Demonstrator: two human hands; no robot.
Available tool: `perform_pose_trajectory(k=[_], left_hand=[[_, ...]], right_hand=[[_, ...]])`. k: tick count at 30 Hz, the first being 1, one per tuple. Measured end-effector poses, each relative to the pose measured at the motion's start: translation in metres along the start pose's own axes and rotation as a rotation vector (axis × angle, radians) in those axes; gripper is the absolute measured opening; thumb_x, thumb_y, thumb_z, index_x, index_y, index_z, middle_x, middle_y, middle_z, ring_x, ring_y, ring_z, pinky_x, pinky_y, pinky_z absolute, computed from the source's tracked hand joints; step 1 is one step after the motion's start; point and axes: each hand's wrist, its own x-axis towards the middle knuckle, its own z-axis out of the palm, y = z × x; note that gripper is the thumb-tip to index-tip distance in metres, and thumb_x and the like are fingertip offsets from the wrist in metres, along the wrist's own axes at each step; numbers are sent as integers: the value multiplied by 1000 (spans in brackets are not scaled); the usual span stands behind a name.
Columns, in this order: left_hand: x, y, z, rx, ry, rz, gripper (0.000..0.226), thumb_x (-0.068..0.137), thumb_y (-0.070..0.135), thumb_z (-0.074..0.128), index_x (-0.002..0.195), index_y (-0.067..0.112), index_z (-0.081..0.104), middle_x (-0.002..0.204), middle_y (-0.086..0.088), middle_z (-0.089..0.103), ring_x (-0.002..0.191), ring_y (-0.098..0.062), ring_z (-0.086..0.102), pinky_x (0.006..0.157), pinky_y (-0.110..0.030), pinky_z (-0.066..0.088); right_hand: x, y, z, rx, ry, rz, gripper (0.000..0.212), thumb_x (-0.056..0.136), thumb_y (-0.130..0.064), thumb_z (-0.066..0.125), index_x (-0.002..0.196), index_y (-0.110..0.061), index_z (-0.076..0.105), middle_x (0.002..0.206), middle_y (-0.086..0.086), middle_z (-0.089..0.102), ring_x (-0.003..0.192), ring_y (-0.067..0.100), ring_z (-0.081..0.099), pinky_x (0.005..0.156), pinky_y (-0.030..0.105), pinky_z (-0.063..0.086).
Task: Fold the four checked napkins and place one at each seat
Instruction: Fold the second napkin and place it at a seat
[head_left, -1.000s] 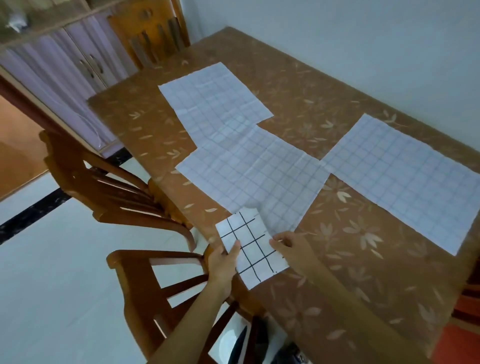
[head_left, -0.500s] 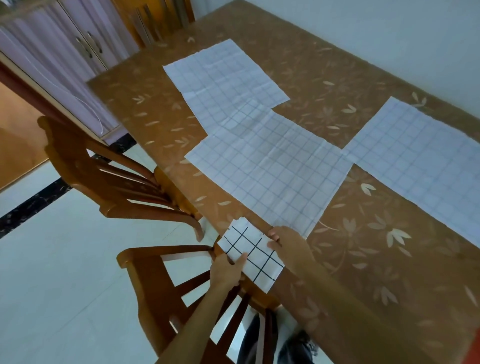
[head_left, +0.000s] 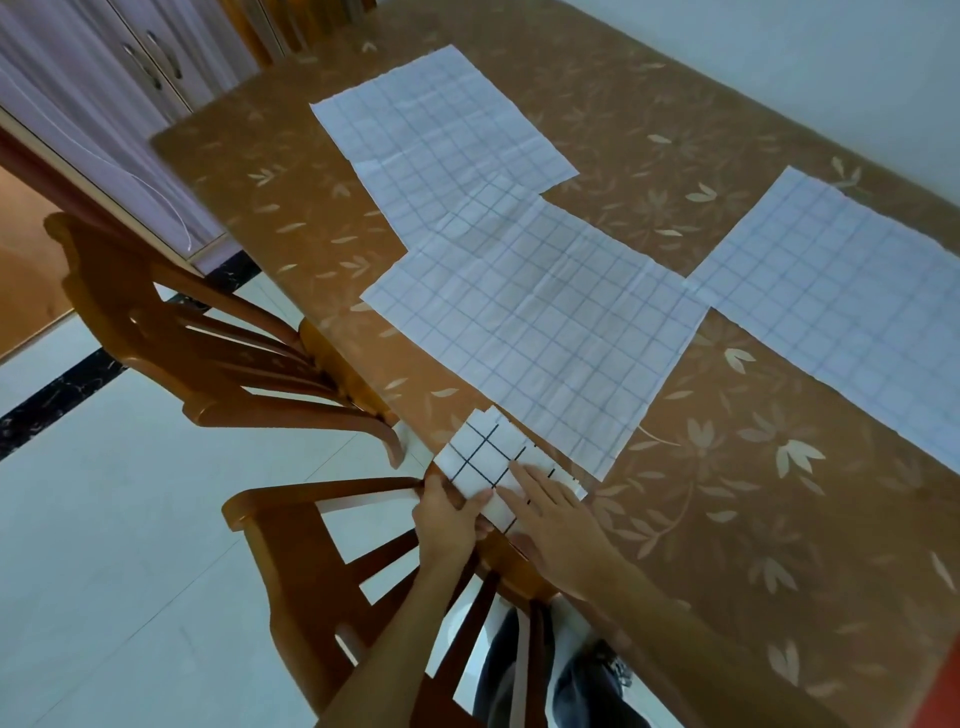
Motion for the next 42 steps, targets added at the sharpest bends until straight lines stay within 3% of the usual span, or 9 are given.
perform_pose_trajectory(k=[4,7,12,16,21,26,31,37,42], left_hand=[[8,10,-3,13,24,20,55,86,26,79,123,12,41,80,-13,74,49,-22,72,54,-38,63],[11,4,-6,41,18,-45,66,83,36,80,129,12,38,94,-13,74,54,-22,73,61,-42,65],[8,10,-9,301,216,109,99,76,62,75,148,18,25,140,-12,54,114,-34,66,88,-50,59],[5,35,-4,411,306,410,68,88,51,69,138,14,44,128,-10,56,104,-26,65,73,-38,59],[-1,52,35,547,45,882,24,93,36,69,107,17,69,104,-4,62,81,-11,62,60,-20,53],[-13,71,105,689,-298,856,49,87,42,73,124,12,62,123,-8,57,110,-20,55,87,-33,53],[-9,86,137,893,-239,848,43,84,27,78,117,8,57,124,-11,54,113,-27,51,86,-36,48],[2,79,140,813,-169,895,14,82,5,75,87,8,62,99,-7,60,93,-27,58,62,-41,53],[-10,90,148,660,-152,777,16,95,25,65,92,9,66,96,-6,63,88,-22,60,74,-37,54]], right_hand=[[6,-1,2,-37,34,19,58,91,-44,65,141,-19,52,154,12,43,141,29,43,112,37,28],[7,0,2,-35,44,13,57,90,-41,66,141,-19,53,152,12,45,140,30,44,112,38,28],[4,7,-8,105,44,12,50,102,-42,33,143,-19,49,156,7,41,145,25,37,114,39,33],[-3,26,-24,261,148,174,43,104,-34,32,138,-19,53,149,2,48,139,19,44,114,40,39],[-20,68,-40,338,283,592,30,98,-10,53,127,-12,60,129,7,59,118,25,57,103,41,48],[-54,86,-50,375,340,677,30,98,-9,50,126,-13,58,130,5,58,116,21,55,103,36,46],[-72,87,-50,448,324,689,29,97,-14,47,125,-19,54,127,0,56,111,16,56,99,38,49],[-79,88,-50,508,296,699,29,96,-14,50,124,-20,54,121,1,57,102,20,59,91,42,52],[-79,87,-66,574,373,674,24,98,-19,54,122,-22,57,121,-5,58,103,12,58,92,36,51]])
